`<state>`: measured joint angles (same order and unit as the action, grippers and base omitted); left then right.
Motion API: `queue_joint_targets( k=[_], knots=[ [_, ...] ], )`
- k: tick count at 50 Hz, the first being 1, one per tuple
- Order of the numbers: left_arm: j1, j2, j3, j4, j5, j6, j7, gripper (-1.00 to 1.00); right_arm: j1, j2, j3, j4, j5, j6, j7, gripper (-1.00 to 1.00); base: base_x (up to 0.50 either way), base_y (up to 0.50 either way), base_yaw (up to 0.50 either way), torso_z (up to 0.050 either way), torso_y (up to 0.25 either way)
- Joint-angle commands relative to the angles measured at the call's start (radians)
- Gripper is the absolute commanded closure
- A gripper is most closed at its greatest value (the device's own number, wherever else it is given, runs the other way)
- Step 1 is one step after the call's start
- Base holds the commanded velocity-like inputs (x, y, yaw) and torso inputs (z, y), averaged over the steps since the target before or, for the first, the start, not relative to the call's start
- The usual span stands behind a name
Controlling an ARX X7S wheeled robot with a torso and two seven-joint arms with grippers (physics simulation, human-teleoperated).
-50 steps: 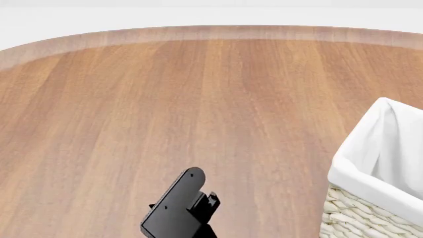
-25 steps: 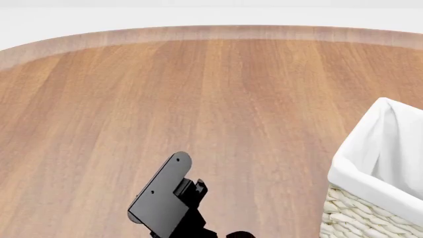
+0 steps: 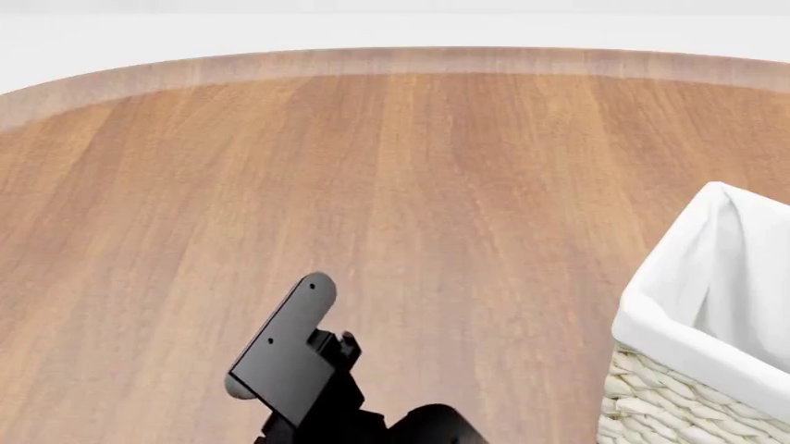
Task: Pick up the ketchup, and put it in the basket.
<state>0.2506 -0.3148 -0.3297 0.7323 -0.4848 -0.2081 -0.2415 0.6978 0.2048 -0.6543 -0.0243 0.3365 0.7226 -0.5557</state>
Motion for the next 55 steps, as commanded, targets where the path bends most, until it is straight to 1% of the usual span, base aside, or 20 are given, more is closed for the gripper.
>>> queue_joint_targets(
  k=[1,17,41,55],
  knots=[
    [0.009,-0.003,0.002,0.014,-0.006,0.000,-0.003,-1.00,0.045,-0.028,-0.021,0.113,0.001,-0.041,-0.044,-1.00,0.00,0.00,0.00,0.000,0.000],
    [0.003,0.002,0.060,0.002,0.031,0.006,0.001,-1.00,0.057,-0.050,-0.072,0.202,-0.014,-0.090,-0.079,-1.00,0.00,0.00,0.00,0.000,0.000],
    [0.029,-0.004,0.057,0.016,0.022,0.022,0.000,-1.00,0.105,-0.146,-0.128,0.476,-0.041,-0.212,-0.107,-1.00,0.00,0.00,0.00,0.000,0.000],
    [0.039,-0.004,0.060,0.024,0.020,0.030,-0.005,-1.00,0.102,-0.169,-0.173,0.513,-0.033,-0.244,-0.111,-1.00,0.00,0.00,0.00,0.000,0.000]
  ],
)
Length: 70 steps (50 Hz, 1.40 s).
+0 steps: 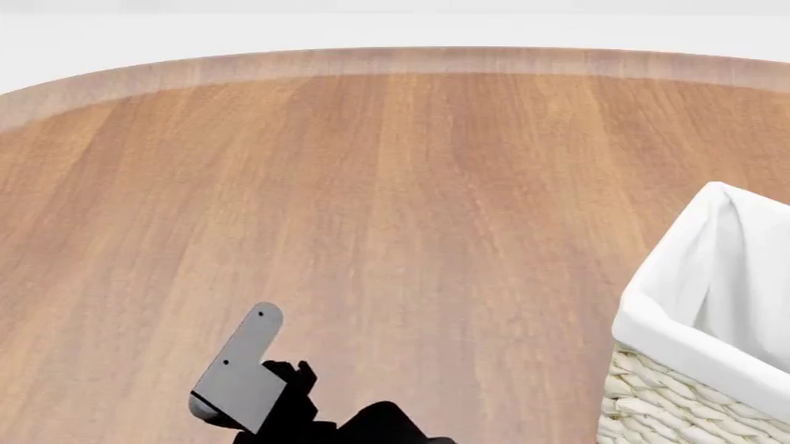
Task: Pick up the ketchup, and put it in the basket.
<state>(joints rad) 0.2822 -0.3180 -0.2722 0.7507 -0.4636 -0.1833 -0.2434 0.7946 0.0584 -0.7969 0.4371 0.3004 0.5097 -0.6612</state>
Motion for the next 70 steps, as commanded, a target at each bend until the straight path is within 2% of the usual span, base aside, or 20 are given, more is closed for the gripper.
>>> queue_joint_targets(
  k=[1,12,18,32,33,41,53,61,70],
  knots=[
    [0.008,0.000,0.003,0.007,-0.001,0.006,-0.003,-1.00,0.004,-0.024,-0.032,0.056,0.005,-0.036,-0.005,-1.00,0.00,0.00,0.00,0.000,0.000],
    [0.015,-0.006,-0.003,0.020,-0.011,0.005,-0.011,-1.00,0.022,-0.051,-0.068,0.183,0.032,-0.118,-0.007,-1.00,0.00,0.00,0.00,0.000,0.000],
    [0.013,-0.009,0.001,0.023,-0.012,0.001,-0.014,-1.00,0.046,-0.056,-0.151,0.290,0.115,-0.198,0.016,-1.00,0.00,0.00,0.00,0.000,0.000],
    [0.025,-0.017,-0.027,0.034,-0.038,0.003,-0.024,-1.00,0.063,-0.052,-0.275,0.349,0.219,-0.257,0.049,-1.00,0.00,0.00,0.00,0.000,0.000],
    [0.022,-0.018,-0.028,0.032,-0.040,0.003,-0.025,-1.00,0.067,-0.054,-0.278,0.354,0.226,-0.255,0.055,1.00,0.00,0.00,0.00,0.000,0.000],
    [0.016,-0.019,-0.022,0.024,-0.038,0.003,-0.026,-1.00,0.062,-0.003,-0.290,0.239,0.246,-0.218,0.093,1.00,0.00,0.00,0.00,0.000,0.000],
    [0.005,-0.019,-0.003,0.003,-0.026,0.011,-0.024,-1.00,0.019,0.211,-0.225,-0.223,0.291,-0.102,0.313,1.00,0.00,0.00,0.00,0.000,0.000],
    [-0.001,-0.020,0.012,0.000,-0.017,0.012,-0.025,-1.00,0.007,0.387,-0.085,-0.569,0.405,-0.005,0.499,1.00,0.00,0.00,0.00,0.000,0.000],
    [-0.032,-0.029,0.034,-0.002,-0.027,-0.003,-0.022,-1.00,0.035,0.537,0.059,-0.856,0.532,0.113,0.699,1.00,0.00,0.00,0.00,0.000,0.000]
  ],
)
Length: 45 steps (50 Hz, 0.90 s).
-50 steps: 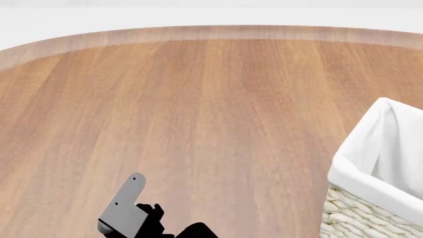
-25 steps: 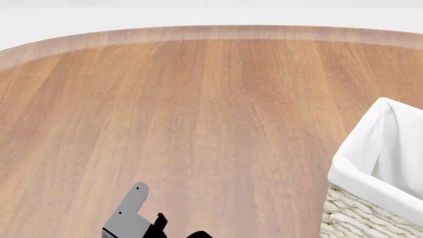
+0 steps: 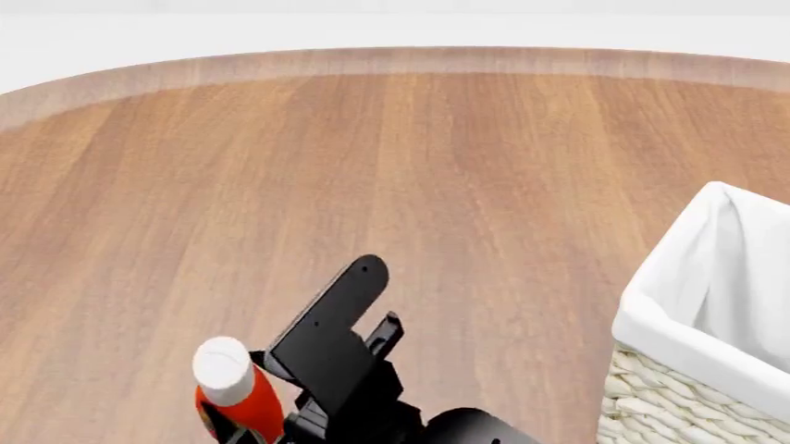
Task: Pick up the ketchup, and put it in the basket.
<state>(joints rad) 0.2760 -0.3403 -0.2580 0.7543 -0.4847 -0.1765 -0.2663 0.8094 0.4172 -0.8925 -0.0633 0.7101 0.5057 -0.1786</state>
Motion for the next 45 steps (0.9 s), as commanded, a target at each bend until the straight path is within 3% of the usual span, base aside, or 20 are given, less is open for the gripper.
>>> queue_joint_targets(
  k=[1,25,45],
  knots=[
    [-0.029,-0.009,0.020,0.003,-0.012,-0.011,0.000,-1.00,0.040,0.198,0.163,-0.392,0.121,0.144,0.247,1.00,0.00,0.00,0.00,0.000,0.000],
    [-0.084,0.004,0.066,0.012,-0.017,-0.008,-0.015,-1.00,0.330,0.416,0.477,-0.588,0.422,0.376,0.550,1.00,0.00,0.00,0.00,0.000,0.000],
    [-0.090,-0.002,0.081,0.050,-0.033,-0.011,-0.027,-1.00,0.608,0.486,0.537,-0.290,0.528,0.637,0.749,1.00,0.00,0.00,0.00,0.000,0.000]
  ],
)
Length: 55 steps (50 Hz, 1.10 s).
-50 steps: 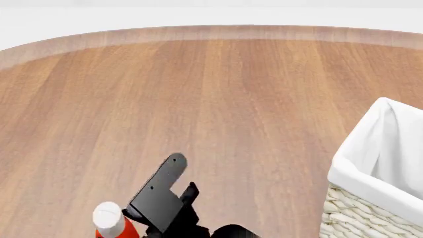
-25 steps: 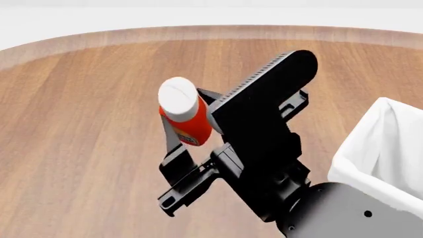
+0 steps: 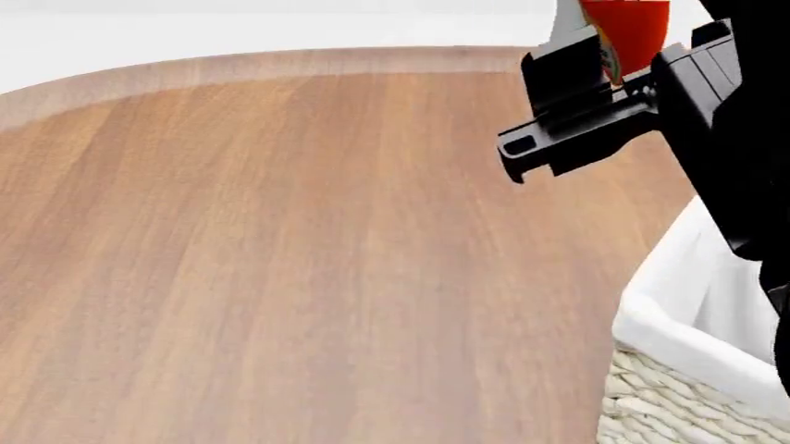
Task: Pick up the ketchup, and put it in the basket.
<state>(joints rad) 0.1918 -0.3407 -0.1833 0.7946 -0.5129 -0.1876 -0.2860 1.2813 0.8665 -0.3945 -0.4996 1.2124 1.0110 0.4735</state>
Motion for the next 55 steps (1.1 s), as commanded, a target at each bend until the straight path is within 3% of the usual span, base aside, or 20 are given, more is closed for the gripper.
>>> queue_joint_targets(
  k=[1,9,25,55],
  knots=[
    [-0.006,-0.001,0.007,0.008,-0.004,0.001,-0.008,-1.00,0.149,0.036,0.032,0.159,0.021,0.143,0.098,1.00,0.00,0.00,0.00,0.000,0.000],
    [0.006,-0.006,0.004,0.014,-0.007,0.007,-0.007,-1.00,0.226,0.023,0.023,0.284,0.039,0.232,0.151,1.00,0.00,0.00,0.00,0.000,0.001],
    [0.054,-0.020,-0.009,0.062,-0.007,0.019,-0.011,-1.00,0.216,-0.003,0.005,0.416,0.065,0.278,0.177,1.00,0.00,0.00,0.00,0.000,0.000],
    [0.072,-0.031,-0.016,0.071,-0.012,0.035,-0.021,-1.00,0.057,-0.002,-0.028,0.557,-0.029,0.148,0.141,1.00,0.00,0.00,0.00,0.000,0.000]
  ],
)
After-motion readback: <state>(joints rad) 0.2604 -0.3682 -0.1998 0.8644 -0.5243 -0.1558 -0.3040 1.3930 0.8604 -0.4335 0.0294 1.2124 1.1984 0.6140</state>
